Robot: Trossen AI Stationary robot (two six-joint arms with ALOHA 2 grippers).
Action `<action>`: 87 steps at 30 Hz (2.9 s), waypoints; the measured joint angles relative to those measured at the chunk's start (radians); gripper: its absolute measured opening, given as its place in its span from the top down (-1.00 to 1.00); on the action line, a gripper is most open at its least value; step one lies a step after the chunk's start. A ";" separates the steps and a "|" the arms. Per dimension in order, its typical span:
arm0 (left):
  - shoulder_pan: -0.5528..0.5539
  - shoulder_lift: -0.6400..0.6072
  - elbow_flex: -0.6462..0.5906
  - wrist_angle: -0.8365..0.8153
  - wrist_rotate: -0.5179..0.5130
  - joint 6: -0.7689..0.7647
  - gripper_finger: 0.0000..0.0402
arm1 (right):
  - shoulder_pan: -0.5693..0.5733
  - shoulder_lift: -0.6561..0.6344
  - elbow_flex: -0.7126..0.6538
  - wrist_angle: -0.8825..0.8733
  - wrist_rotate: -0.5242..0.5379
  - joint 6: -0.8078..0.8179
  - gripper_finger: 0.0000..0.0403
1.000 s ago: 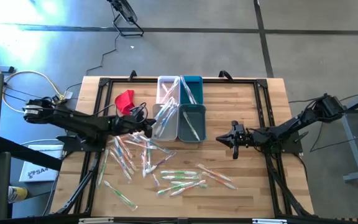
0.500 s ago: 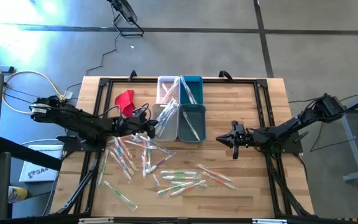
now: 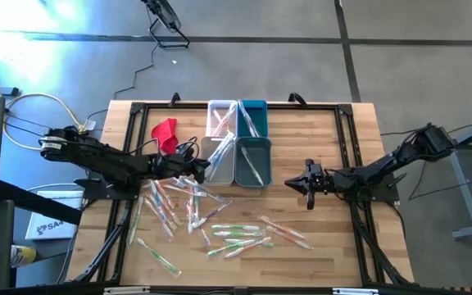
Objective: Pick & Place Toothbrushes
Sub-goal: Put the blue toothbrush into the gray bin, then put the green toothbrush into the blue bin
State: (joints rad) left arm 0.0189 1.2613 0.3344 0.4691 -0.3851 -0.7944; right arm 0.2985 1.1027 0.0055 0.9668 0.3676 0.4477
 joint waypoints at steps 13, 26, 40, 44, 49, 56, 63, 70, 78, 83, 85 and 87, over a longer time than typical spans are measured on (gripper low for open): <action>0.000 -0.009 0.005 0.011 0.002 0.002 0.49 | 0.000 0.000 0.000 0.000 -0.003 0.000 0.99; 0.000 -0.009 0.053 0.005 0.118 0.124 0.49 | 0.000 0.000 0.000 0.001 -0.004 0.000 0.99; -0.057 -0.009 0.053 0.006 0.141 0.251 0.74 | 0.000 0.000 0.000 0.001 -0.031 0.000 0.99; -0.109 -0.030 0.052 0.002 0.140 0.298 0.95 | 0.000 0.000 0.000 0.001 -0.031 0.000 0.99; -0.158 -0.090 0.051 -0.031 0.108 0.374 0.95 | 0.000 0.000 0.000 0.002 -0.031 0.000 0.99; -0.248 -0.209 0.051 -0.224 -0.034 0.416 0.99 | 0.000 0.000 0.000 0.002 -0.030 0.000 0.99; -0.405 -0.251 0.051 -0.256 -0.149 0.504 0.99 | 0.000 0.000 0.000 -0.002 -0.030 0.000 0.99; -0.520 -0.251 0.051 -0.254 -0.161 0.502 0.99 | 0.000 0.000 0.000 -0.002 -0.030 0.000 0.99; -0.529 -0.251 0.051 -0.254 -0.139 0.502 0.99 | 0.000 0.000 0.000 -0.003 -0.030 -0.006 0.99; -0.530 -0.250 0.051 -0.254 -0.136 0.502 0.99 | 0.000 0.000 0.000 -0.005 -0.030 -0.006 0.99; -0.530 -0.250 0.051 -0.255 -0.136 0.502 0.99 | 0.000 0.000 0.000 -0.006 -0.030 -0.007 0.99; -0.529 -0.250 0.051 -0.253 -0.136 0.502 0.99 | 0.000 0.000 0.000 -0.008 -0.030 -0.007 0.99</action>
State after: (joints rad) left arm -0.5106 1.0115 0.3851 0.2164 -0.5209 -0.2928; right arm 0.2985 1.1030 0.0055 0.9588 0.3378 0.4408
